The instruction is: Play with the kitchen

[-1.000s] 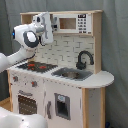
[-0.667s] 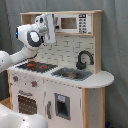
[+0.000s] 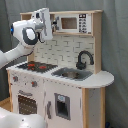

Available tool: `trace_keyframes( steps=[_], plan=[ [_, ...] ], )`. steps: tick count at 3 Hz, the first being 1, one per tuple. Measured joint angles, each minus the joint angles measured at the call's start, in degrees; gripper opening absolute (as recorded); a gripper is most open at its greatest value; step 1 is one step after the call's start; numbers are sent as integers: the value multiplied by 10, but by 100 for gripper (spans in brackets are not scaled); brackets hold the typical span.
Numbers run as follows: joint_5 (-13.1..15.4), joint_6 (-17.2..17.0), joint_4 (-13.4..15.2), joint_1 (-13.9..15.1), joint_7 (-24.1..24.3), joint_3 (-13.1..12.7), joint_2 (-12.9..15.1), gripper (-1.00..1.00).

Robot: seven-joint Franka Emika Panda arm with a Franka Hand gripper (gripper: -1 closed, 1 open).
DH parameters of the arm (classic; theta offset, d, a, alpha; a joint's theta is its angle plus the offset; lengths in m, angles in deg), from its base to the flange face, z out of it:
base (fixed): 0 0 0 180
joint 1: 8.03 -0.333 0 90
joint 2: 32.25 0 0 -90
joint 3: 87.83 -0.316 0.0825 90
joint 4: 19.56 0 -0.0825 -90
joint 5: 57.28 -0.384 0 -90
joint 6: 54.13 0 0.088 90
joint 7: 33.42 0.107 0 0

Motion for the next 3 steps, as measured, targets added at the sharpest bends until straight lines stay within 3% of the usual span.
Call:
trace_keyframes(
  steps=[1, 2, 3],
  plan=[
    [1, 3, 40, -39, -9, 17, -9, -100],
    [1, 20, 71, -53, -16, 7, -11, -100],
    [1, 22, 71, -52, -17, 9, -11, 100]
  ],
)
